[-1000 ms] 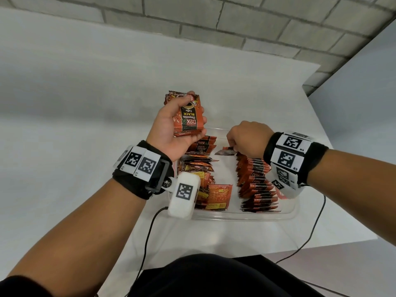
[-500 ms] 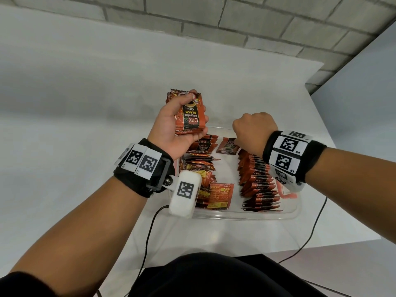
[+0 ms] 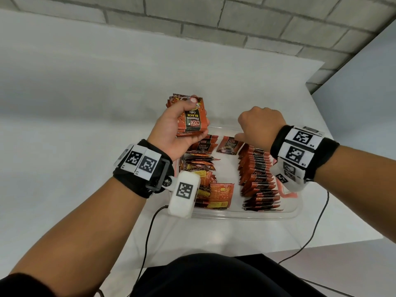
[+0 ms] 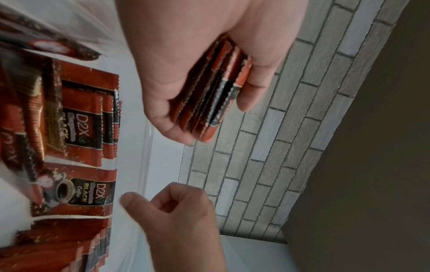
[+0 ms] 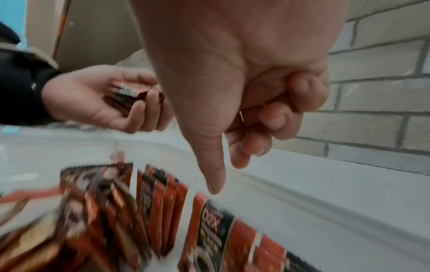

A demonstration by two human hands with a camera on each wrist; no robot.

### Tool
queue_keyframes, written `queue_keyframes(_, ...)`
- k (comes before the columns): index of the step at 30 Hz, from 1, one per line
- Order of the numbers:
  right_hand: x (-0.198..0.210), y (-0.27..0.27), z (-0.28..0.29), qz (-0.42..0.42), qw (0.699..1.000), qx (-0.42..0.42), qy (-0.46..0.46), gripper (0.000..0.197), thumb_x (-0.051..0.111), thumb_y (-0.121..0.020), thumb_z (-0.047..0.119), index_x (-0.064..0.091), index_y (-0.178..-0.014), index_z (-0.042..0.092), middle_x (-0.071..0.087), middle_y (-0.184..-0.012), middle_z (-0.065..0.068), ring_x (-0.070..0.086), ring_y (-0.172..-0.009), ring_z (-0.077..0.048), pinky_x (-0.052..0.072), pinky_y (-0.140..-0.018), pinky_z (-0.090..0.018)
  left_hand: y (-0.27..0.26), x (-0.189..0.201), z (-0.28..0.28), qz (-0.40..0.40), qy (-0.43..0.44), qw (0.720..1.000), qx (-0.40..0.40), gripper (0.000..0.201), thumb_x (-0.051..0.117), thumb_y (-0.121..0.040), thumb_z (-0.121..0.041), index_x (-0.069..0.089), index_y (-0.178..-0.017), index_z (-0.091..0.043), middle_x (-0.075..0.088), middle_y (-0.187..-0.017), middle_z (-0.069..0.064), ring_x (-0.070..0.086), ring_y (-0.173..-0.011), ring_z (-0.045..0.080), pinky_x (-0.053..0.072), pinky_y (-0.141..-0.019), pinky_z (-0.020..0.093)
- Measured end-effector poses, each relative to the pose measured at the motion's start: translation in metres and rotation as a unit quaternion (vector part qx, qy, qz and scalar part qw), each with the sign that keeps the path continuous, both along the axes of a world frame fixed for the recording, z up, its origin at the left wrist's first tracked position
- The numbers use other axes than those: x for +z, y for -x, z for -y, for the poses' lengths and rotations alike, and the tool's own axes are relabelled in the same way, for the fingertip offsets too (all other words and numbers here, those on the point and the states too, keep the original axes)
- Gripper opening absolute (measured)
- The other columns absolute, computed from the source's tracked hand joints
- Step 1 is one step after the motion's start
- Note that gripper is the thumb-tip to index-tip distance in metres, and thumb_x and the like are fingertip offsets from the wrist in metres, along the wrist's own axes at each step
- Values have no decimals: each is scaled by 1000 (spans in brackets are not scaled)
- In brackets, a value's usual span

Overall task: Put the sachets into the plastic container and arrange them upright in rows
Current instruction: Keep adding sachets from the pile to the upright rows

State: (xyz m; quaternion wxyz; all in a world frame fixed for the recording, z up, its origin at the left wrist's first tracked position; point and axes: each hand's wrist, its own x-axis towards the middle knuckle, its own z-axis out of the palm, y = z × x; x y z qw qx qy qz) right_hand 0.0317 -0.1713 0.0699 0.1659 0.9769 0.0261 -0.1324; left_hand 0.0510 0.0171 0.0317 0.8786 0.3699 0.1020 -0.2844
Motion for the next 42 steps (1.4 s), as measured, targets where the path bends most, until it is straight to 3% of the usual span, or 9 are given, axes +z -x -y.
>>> queue_keyframes(3,15,0,10,36,989,-27,-142,26,57,-90,41,58,-91,16,58,-80,-2,53,-67,-18,40,-61,-27,2,0,3,7,-14,1000,-13,18,57,-87,-8,58,-105,-9,68,-88,12,66,-80,25,56,-69,37)
queue_keyframes(7,37,10,9,40,890,-69,-448,25,65,-86,39,63,-108,25,64,-91,9,55,-66,-3,38,-63,-17,8,4,8,54,-25,995,-79,27,61,-79,-6,61,-105,-11,71,-86,9,69,-79,21,58,-67,34)
queue_keyframes(14,32,31,1,4,793,-108,-599,41,74,-80,16,60,-118,22,67,-86,1,62,-72,-16,51,-74,-32,18,7,20,116,-61,979,-157,16,70,-72,-17,72,-88,-21,70,-88,7,67,-80,22,50,-75,37)
queue_keyframes(21,29,41,11,81,715,-146,-678,16,67,-84,3,61,-88,18,62,-73,-2,54,-59,-12,43,-55,-24,22,10,20,81,-50,985,-147,51,63,-67,-53,66,-102,-17,69,-91,7,66,-76,19,55,-74,36)
queue_keyframes(26,35,43,16,75,658,-181,-727,22,48,-90,-2,64,-82,11,68,-80,-2,64,-70,-8,51,-60,-22,23,11,20,66,-43,987,-137,42,65,-75,-45,56,-104,-16,65,-82,6,63,-69,19,55,-75,37)
queue_keyframes(30,33,44,15,32,731,-127,-669,28,60,-88,0,67,-104,21,67,-86,1,64,-75,-12,54,-73,-22,27,12,26,121,-65,971,-194,30,67,-73,-18,63,-103,-18,69,-92,6,68,-81,20,55,-80,42)
queue_keyframes(33,29,41,11,67,724,-136,-673,43,70,-82,6,59,-121,21,69,-94,-2,65,-79,-14,56,-77,-27,30,11,31,127,-45,975,-178,38,62,-75,6,64,-105,-18,71,-99,9,68,-91,25,58,-72,40)
queue_keyframes(39,21,46,16,3,604,-269,-750,22,63,-89,13,61,-111,12,71,-94,-10,67,-76,-19,57,-70,-32,26,11,32,121,-11,990,-71,50,52,-80,16,57,-118,-16,69,-110,11,68,-95,28,58,-78,42)
queue_keyframes(42,21,45,23,1,593,-257,-763,16,62,-86,3,63,-102,8,71,-81,-8,64,-65,-15,58,-63,-26,24,12,31,122,-19,990,-74,49,60,-73,8,58,-114,-18,68,-112,11,66,-99,29,56,-81,44)
